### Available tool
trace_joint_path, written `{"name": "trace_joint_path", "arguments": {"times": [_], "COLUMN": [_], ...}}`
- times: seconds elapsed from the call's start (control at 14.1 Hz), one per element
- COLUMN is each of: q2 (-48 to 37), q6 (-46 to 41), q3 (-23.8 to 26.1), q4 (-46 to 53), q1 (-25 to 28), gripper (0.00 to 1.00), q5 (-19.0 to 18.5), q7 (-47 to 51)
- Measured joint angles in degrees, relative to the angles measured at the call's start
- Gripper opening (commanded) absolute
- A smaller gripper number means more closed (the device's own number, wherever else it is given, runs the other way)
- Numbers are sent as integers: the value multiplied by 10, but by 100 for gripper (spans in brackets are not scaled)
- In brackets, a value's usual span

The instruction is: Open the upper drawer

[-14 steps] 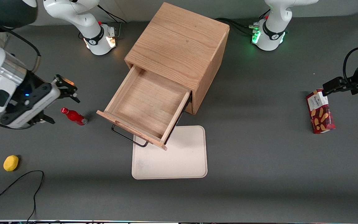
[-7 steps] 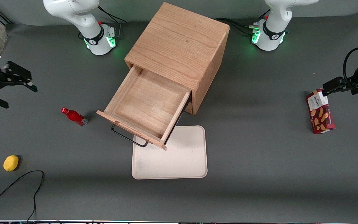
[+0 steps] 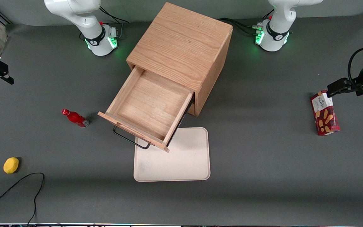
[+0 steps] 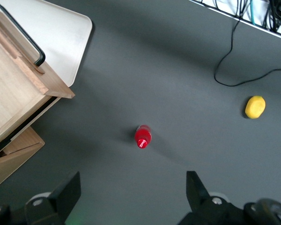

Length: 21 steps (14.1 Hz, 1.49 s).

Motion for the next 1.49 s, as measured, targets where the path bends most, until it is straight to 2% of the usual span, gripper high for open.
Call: {"name": "trace_joint_path", "arguments": {"times": [0.21, 0.35, 1.49], "q2": [-10, -10, 15], "q6": [12, 27, 66], "q3": [8, 11, -11], "q4": [-25, -38, -54], "q1": [-1, -1, -1], "gripper": [100, 100, 100], "q5": [-1, -2, -6], "q7": [124, 150, 170]}}
